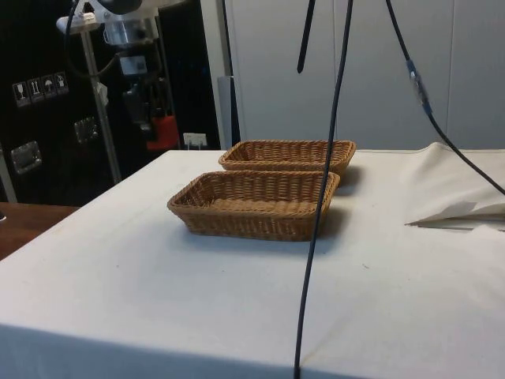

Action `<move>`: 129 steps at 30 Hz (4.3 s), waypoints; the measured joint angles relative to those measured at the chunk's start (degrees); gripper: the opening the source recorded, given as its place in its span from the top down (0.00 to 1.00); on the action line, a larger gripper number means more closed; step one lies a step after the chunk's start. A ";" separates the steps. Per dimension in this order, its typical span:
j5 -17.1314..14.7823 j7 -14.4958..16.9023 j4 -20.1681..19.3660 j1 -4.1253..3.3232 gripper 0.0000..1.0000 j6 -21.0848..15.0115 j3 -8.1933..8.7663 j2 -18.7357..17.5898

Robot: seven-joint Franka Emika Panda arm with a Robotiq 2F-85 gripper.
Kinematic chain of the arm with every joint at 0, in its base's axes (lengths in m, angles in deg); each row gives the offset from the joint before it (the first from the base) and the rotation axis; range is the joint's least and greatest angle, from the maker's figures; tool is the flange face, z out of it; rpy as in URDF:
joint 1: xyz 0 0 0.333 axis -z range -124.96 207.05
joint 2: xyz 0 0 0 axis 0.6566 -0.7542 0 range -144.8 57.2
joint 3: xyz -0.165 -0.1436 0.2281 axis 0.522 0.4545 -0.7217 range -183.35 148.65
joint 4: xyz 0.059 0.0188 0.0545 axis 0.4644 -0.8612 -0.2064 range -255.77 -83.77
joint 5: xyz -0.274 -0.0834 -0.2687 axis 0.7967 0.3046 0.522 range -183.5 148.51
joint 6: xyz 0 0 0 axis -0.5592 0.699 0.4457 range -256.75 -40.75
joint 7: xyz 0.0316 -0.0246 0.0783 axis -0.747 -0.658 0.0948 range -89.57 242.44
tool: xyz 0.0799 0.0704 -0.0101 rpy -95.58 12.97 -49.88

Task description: Pick up the red cube and place it into the right basket.

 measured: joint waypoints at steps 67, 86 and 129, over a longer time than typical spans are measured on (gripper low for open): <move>-1.60 16.21 -25.32 0.63 0.99 -15.70 3.21 14.50; -2.23 23.55 -27.85 1.09 0.99 -17.19 7.33 14.44; -7.10 19.88 -37.53 0.86 0.99 -31.86 7.73 9.05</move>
